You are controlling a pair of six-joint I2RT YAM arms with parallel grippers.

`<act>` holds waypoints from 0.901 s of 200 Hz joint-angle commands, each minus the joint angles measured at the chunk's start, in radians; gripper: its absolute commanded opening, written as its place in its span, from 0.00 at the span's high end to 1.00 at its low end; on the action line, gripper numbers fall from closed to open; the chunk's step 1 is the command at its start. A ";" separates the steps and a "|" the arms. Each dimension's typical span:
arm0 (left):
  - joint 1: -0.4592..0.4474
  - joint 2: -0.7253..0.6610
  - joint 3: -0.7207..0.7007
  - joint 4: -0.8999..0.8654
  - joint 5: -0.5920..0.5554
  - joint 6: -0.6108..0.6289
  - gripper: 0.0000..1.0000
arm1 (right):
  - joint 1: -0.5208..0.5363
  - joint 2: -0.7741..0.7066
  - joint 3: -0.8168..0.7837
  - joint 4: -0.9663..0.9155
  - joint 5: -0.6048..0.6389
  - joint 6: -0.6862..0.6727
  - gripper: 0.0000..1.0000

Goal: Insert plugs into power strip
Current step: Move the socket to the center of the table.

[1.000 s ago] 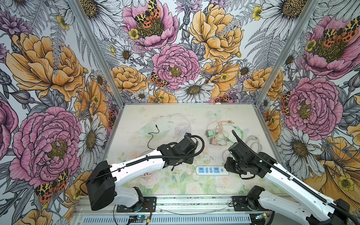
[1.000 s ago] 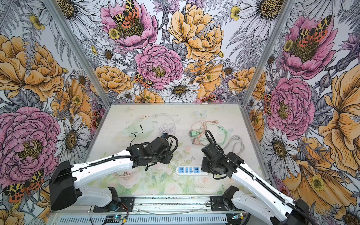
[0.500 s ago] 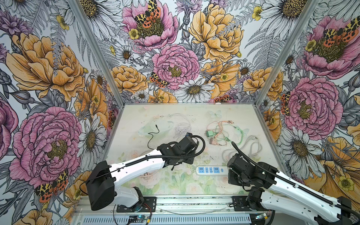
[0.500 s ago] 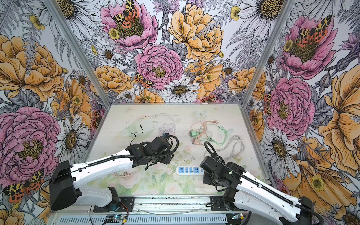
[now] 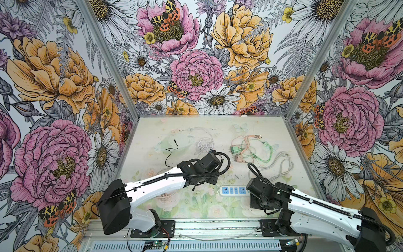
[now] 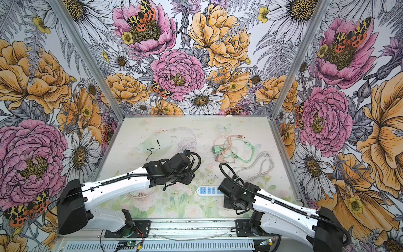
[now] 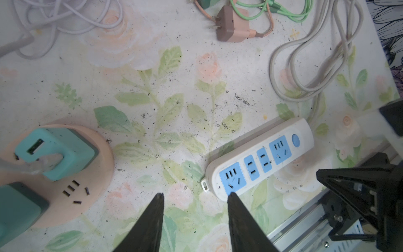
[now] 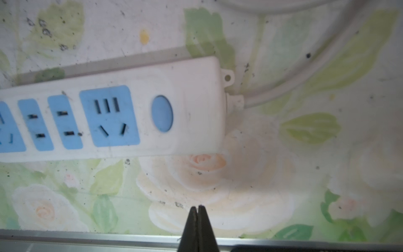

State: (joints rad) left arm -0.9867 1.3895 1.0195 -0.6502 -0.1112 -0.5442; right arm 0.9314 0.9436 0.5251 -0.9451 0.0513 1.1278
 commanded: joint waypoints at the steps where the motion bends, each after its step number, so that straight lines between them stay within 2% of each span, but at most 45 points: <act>1: 0.009 0.005 0.007 -0.002 0.017 -0.018 0.51 | -0.025 0.031 -0.023 0.140 -0.020 -0.031 1.00; 95: 0.029 0.018 0.005 -0.002 0.016 -0.037 0.51 | -0.134 0.152 -0.060 0.302 -0.093 -0.122 1.00; 180: 0.054 0.124 0.063 0.001 0.039 -0.011 0.51 | -0.240 0.216 -0.043 0.359 -0.104 -0.193 1.00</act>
State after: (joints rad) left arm -0.9489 1.4933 1.0409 -0.6540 -0.0948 -0.5694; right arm 0.7158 1.1305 0.4702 -0.6041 -0.0666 0.9771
